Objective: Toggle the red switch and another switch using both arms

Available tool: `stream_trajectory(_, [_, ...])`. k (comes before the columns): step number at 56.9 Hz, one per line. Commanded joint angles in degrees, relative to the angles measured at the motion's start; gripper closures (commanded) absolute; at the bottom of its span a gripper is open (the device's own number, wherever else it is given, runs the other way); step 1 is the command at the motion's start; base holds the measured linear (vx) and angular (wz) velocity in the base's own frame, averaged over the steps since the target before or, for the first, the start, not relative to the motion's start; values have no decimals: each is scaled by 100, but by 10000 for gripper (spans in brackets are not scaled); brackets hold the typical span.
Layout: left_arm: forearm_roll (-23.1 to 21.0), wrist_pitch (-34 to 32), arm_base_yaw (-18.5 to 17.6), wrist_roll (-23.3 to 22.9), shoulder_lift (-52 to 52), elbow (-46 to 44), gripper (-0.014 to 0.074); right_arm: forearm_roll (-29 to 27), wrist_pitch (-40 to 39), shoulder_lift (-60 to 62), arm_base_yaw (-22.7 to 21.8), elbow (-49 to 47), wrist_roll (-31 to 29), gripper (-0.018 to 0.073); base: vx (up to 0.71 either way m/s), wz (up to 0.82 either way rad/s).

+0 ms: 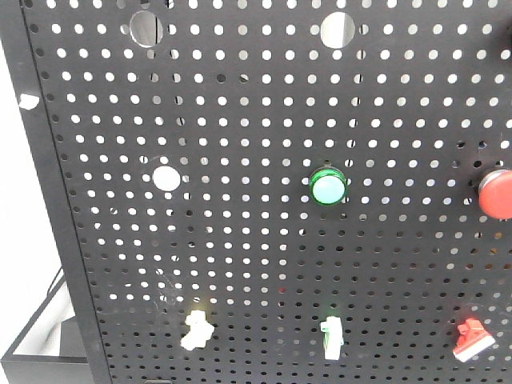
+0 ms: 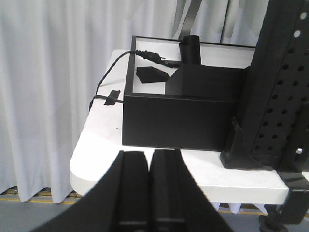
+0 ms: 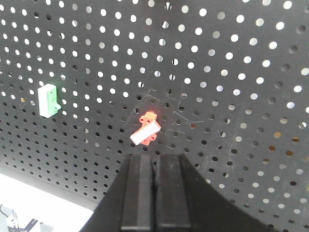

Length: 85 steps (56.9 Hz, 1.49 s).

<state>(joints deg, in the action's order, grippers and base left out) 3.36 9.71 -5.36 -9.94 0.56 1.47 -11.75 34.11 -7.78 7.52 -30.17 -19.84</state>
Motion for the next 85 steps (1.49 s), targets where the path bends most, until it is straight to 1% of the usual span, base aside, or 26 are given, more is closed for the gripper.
stream_trajectory(1, [-6,-396,-4,-53,113,111,594,-16,-468,-86,-28,-171,-13,566,0,0])
stream_trajectory(18, [-6,-397,-4,-53,113,111,594,18,-508,-86,-28,-165,-77,566,0,0])
stream_trajectory(24, [-6,-397,-4,-53,113,111,594,-4,-877,-92,-28,215,76,566,0,0])
stream_trajectory(29, [-6,-397,-4,-53,113,111,594,118,-1626,-86,-42,911,508,566,0,0])
stream_trajectory(34, [-6,-397,-4,-53,113,111,594,419,-2457,-5,-42,1794,1160,566,0,0])
stream_trajectory(38, [-6,-397,-4,-53,113,111,594,745,-2910,113,-61,2391,1583,566,0,0])
stream_trajectory(40, [-6,-397,-4,-53,113,111,594,912,-3006,213,-116,2629,1742,566,0,0])
stream_trajectory(45, [-6,-397,-4,-53,113,111,594,1175,-2992,449,-431,2977,1984,566,0,0])
stream_trajectory(51, [-6,-397,-4,-53,113,111,594,1175,-2858,809,-979,3027,2047,566,0,0])
stream_trajectory(55, [-6,-397,-4,-53,113,111,594,1175,-2877,932,-1247,3027,2033,566,0,0])
stream_trajectory(60, [-6,-397,-4,-53,113,111,594,1175,-2896,905,-1305,3054,2026,566,0,0])
stream_trajectory(64, [-6,-397,-4,-53,113,111,594,1175,-3198,912,-1293,3257,2026,566,0,0])
stream_trajectory(66, [-6,-397,-4,-53,113,111,594,1206,-3019,912,-1287,3228,2026,566,0,0])
stream_trajectory(85, [-6,-397,-4,-53,113,111,594,1206,-3031,912,-1287,3228,2026,566,0,0])
